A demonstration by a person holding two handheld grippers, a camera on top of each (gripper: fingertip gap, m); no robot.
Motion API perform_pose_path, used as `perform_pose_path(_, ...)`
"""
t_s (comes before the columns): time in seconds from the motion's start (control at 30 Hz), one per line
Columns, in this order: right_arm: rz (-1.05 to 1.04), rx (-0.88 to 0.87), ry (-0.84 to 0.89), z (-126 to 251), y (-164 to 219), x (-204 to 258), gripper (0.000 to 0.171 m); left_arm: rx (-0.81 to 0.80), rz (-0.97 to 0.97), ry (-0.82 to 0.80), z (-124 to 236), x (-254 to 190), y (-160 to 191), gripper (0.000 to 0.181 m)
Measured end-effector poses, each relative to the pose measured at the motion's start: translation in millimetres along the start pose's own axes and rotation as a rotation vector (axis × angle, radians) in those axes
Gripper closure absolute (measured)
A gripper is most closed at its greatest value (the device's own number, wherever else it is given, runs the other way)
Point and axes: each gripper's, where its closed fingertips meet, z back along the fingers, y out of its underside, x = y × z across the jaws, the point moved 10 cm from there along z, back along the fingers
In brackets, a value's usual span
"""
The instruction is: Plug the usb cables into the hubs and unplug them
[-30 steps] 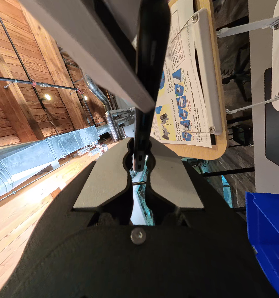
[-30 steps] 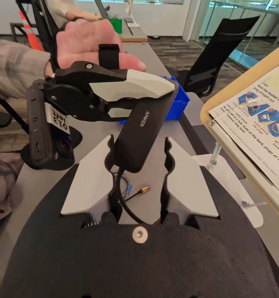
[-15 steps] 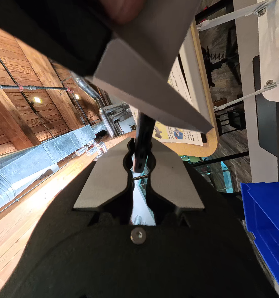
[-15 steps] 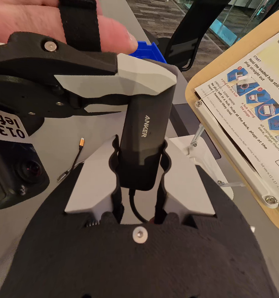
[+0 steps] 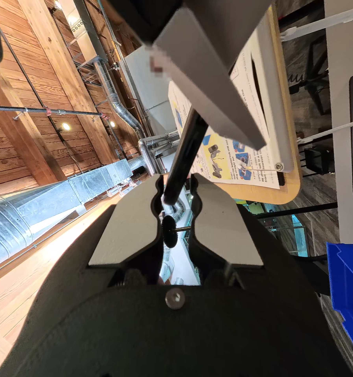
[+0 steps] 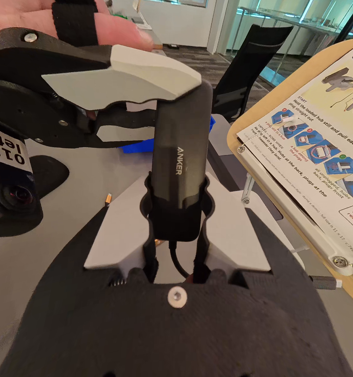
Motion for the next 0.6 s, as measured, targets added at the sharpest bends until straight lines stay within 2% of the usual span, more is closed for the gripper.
perform_pose_path(0.13,-0.014,-0.056,0.008,11,-2,-6,0.127,0.005,0.047,-0.017,5,12,6,0.153)
perform_pose_path(0.33,-0.010,-0.141,0.061,42,-7,-16,0.127,0.031,0.344,0.001,29,15,21,0.157)
perform_pose_path(0.47,0.016,-0.170,0.144,68,-10,-20,0.127,0.068,0.531,0.095,40,-29,19,0.157)
perform_pose_path(0.6,0.047,-0.117,0.255,89,-8,-29,0.127,0.091,0.738,0.174,43,-84,18,0.162)
